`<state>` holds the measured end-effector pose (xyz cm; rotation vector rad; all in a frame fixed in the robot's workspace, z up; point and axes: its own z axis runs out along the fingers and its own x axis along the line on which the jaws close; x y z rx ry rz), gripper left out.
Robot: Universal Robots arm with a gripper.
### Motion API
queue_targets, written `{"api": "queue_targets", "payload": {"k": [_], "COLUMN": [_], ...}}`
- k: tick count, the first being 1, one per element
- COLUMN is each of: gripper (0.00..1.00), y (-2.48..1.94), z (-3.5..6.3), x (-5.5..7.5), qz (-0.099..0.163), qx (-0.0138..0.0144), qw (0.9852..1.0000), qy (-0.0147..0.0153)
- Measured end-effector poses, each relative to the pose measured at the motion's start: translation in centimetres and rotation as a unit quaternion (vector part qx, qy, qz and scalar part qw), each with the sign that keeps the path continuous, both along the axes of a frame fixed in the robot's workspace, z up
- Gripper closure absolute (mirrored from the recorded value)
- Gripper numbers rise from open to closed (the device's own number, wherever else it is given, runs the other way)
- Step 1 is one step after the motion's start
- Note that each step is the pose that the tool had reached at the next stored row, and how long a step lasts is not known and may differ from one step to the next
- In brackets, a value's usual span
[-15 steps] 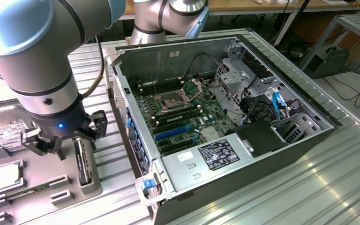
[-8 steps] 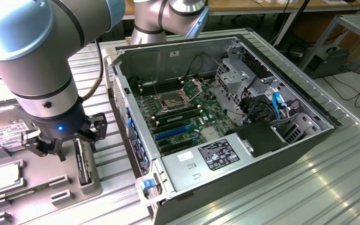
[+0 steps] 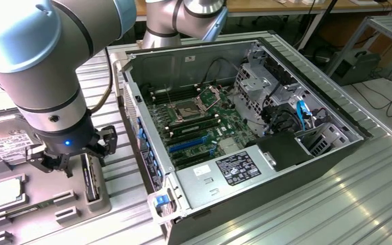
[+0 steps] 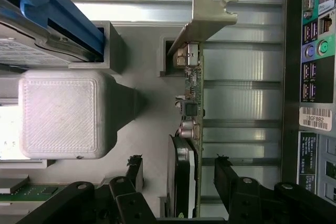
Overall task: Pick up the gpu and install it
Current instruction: 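Pick up the gpu and move the gpu toward the slot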
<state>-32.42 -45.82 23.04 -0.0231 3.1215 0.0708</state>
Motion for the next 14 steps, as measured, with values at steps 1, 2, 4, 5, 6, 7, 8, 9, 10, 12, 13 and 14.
{"api": "queue_targets", "payload": {"k": [1, 2, 4, 5, 6, 7, 8, 9, 10, 12, 13, 14], "gripper": [0.34, 0.34, 0.34, 0.34, 0.35, 0.42, 0.42, 0.48, 0.48, 0.55, 0.55, 0.55], "y": [0.00, 0.00, 0.00, 0.00, 0.00, 0.00, 0.00, 0.00, 0.00, 0.00, -0.01, -0.03], "z": [0.00, 0.00, 0.00, 0.00, 0.00, 0.00, 0.00, 0.00, 0.00, 0.00, 0.00, -0.01], "x": [0.00, 0.00, 0.00, 0.00, 0.00, 0.00, 0.00, 0.00, 0.00, 0.00, 0.00, 0.00], "qz": [0.000, 0.000, 0.000, 0.000, 0.000, 0.000, 0.000, 0.000, 0.000, 0.000, 0.000, 0.000], "qx": [0.0000, 0.0000, 0.0000, 0.0000, 0.0000, 0.0000, 0.0000, 0.0000, 0.0000, 0.0000, 0.0000, 0.0000], "qw": [1.0000, 1.0000, 1.0000, 1.0000, 1.0000, 1.0000, 1.0000, 1.0000, 1.0000, 1.0000, 1.0000, 1.0000], "qy": [0.0000, 0.0000, 0.0000, 0.0000, 0.0000, 0.0000, 0.0000, 0.0000, 0.0000, 0.0000, 0.0000, -0.0001]}}
